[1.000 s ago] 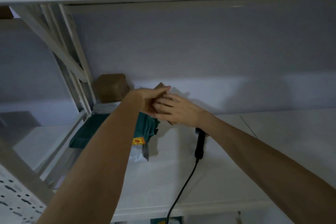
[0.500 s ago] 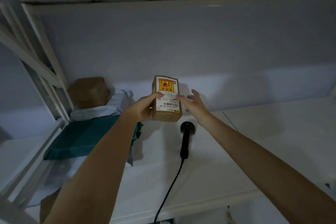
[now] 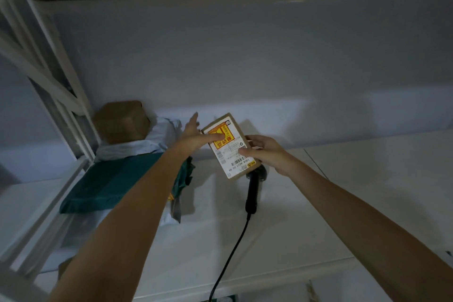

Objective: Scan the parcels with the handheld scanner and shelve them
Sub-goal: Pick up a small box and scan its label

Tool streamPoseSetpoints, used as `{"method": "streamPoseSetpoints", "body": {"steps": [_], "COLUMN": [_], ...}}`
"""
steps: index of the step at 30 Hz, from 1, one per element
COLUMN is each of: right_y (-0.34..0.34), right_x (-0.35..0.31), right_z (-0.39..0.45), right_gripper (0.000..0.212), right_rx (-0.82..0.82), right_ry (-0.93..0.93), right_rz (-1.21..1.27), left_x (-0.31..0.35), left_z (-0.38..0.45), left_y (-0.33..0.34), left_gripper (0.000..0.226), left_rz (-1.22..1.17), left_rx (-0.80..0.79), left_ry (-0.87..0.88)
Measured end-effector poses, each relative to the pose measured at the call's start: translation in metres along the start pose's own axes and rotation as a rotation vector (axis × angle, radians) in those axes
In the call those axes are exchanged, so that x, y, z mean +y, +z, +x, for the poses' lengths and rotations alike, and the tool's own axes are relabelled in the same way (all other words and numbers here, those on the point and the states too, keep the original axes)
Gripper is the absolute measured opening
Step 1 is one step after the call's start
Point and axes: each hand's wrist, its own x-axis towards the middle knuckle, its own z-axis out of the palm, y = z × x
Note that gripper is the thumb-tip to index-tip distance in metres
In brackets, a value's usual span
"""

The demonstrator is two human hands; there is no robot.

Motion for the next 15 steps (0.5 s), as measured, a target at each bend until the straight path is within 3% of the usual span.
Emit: {"method": "streamPoseSetpoints", "body": {"steps": [4, 8, 12, 15], "right_y": [-0.009, -0.010, -0.013, -0.015], "right_x": [0.002, -0.006, -0.007, -0.004], "right_z": [0.003, 0.005, 0.005, 0.004], "right_gripper": [0.054, 0.061, 0.072, 0.084], "right_rx": [-0.061, -0.107, -0.056, 0.147], "right_ry": [-0.012, -0.021, -0.041, -0.060], "right_rz": [-0.054, -0.100, -0.163, -0.025], "left_x": [0.026, 0.049, 0.050, 0.040], "left_z": [-0.004, -0.004, 0.001, 0.003], "left_y": [-0.011, -0.001, 0.007, 0.004], "left_gripper": [0.109, 0.092, 0.068, 0.058], "left_rz": [0.540, 0.828, 0.869, 0.630], "left_rx": [-0.244, -0.485, -0.543, -0.433], "left_ry": [0.280, 0.262, 0.216, 0.149]}}
